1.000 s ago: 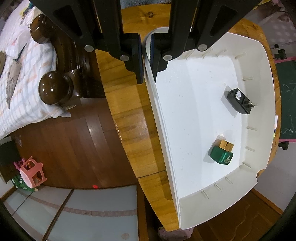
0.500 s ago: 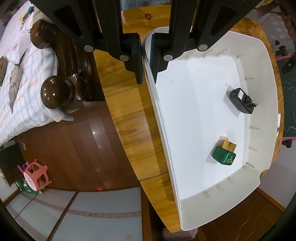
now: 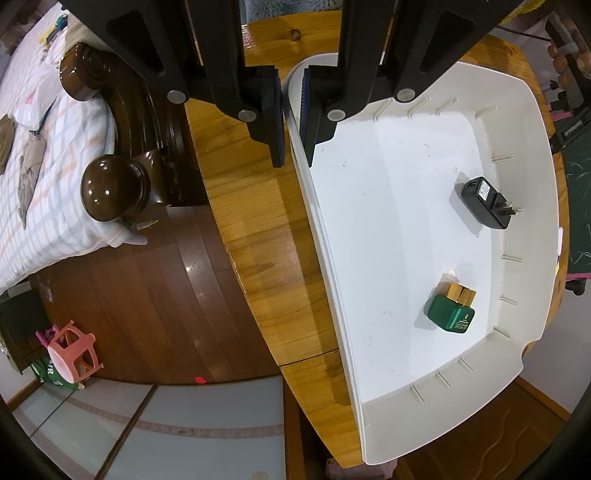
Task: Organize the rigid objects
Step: 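Close the left gripper on the orange-and-blue cord reel, then lift the cord reel with the left gripper and carry it over the tray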
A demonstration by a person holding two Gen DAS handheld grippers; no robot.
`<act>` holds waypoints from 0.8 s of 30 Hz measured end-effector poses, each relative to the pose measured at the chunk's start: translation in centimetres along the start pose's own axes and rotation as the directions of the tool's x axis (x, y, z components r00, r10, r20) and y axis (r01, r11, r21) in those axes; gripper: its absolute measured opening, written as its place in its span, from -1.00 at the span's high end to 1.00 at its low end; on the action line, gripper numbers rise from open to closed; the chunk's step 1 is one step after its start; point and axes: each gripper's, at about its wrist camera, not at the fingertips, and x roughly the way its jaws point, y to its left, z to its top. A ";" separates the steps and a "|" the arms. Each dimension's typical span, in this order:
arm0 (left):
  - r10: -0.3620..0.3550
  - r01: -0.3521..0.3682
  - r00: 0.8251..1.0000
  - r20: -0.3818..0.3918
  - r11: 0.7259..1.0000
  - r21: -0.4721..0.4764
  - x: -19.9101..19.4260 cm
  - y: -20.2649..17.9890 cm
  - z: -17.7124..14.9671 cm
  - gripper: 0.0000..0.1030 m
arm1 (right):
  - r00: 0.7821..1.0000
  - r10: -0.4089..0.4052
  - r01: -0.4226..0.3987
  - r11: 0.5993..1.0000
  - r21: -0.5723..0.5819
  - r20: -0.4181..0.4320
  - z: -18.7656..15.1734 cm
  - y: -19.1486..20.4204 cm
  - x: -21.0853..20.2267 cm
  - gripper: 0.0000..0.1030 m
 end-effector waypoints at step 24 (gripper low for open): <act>-0.004 0.007 0.999 0.048 0.998 -0.061 2.2 1.6 -1.7 -0.61 | 1.000 0.008 -0.008 1.000 -0.006 -0.003 -0.2 0.0 0.1 0.86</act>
